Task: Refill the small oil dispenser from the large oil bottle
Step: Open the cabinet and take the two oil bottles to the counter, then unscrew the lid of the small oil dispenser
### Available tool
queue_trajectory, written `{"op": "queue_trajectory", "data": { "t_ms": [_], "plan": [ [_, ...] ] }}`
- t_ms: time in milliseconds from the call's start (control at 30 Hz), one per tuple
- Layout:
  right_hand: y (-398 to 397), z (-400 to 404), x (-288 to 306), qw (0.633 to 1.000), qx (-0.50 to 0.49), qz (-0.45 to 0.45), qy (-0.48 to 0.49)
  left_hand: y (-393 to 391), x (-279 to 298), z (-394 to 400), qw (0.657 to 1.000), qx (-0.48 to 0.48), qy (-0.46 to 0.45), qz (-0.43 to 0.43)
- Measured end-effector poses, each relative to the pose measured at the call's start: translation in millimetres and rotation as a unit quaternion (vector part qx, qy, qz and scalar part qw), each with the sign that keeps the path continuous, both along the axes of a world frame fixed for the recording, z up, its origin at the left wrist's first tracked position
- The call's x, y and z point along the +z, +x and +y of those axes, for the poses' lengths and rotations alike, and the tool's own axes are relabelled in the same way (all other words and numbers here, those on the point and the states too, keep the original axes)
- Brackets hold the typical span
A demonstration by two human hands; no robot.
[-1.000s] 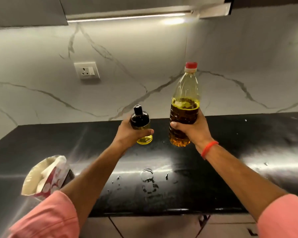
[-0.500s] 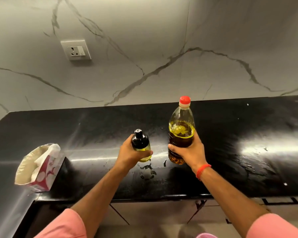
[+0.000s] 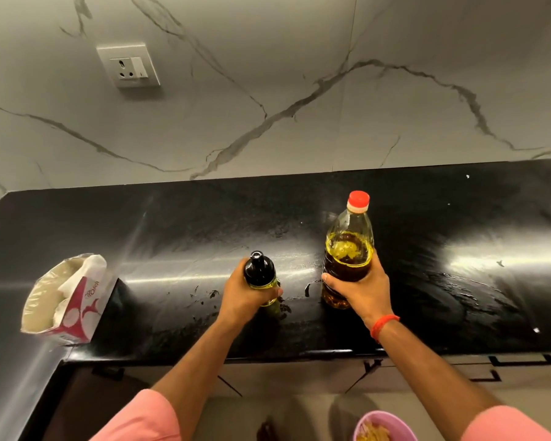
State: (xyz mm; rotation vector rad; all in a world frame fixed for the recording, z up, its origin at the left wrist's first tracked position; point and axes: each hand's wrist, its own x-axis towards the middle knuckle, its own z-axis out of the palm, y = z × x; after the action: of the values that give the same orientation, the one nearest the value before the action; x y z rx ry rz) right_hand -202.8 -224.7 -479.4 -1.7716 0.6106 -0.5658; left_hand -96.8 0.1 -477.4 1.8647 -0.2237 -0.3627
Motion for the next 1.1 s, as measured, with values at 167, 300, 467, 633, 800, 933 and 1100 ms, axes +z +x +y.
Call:
{"op": "queue_trajectory", "data": {
  "t_ms": [167, 300, 467, 633, 800, 933, 1100],
  "plan": [
    [-4, -2, -8, 1.000, -0.004, -0.001, -0.008, -1, -5, 1, 1.000, 0.000, -0.002, 0.003],
    [-6, -5, -12, 1.000, -0.001, 0.003, -0.014, 1, -11, 4, 1.000, -0.001, 0.001, 0.007],
    [-8, -9, -13, 1.000, 0.015, 0.009, -0.021, 2, -19, 8, 1.000, 0.000, 0.013, 0.010],
    [-10, -10, -15, 1.000, 0.023, 0.012, -0.013, 0, -20, 7, 1.000, 0.001, 0.023, 0.015],
    [-11, -10, -16, 0.999, 0.028, 0.019, -0.011, -2, -23, 9, 0.999, -0.003, 0.036, 0.003],
    [-15, -8, -16, 0.999, 0.041, 0.024, 0.004, -6, -22, 8, 0.999, 0.003, 0.043, -0.003],
    [-41, -7, -24, 0.999, 0.046, 0.013, 0.001, -12, -7, 15, 0.996, -0.030, 0.079, -0.004]
  ]
}}
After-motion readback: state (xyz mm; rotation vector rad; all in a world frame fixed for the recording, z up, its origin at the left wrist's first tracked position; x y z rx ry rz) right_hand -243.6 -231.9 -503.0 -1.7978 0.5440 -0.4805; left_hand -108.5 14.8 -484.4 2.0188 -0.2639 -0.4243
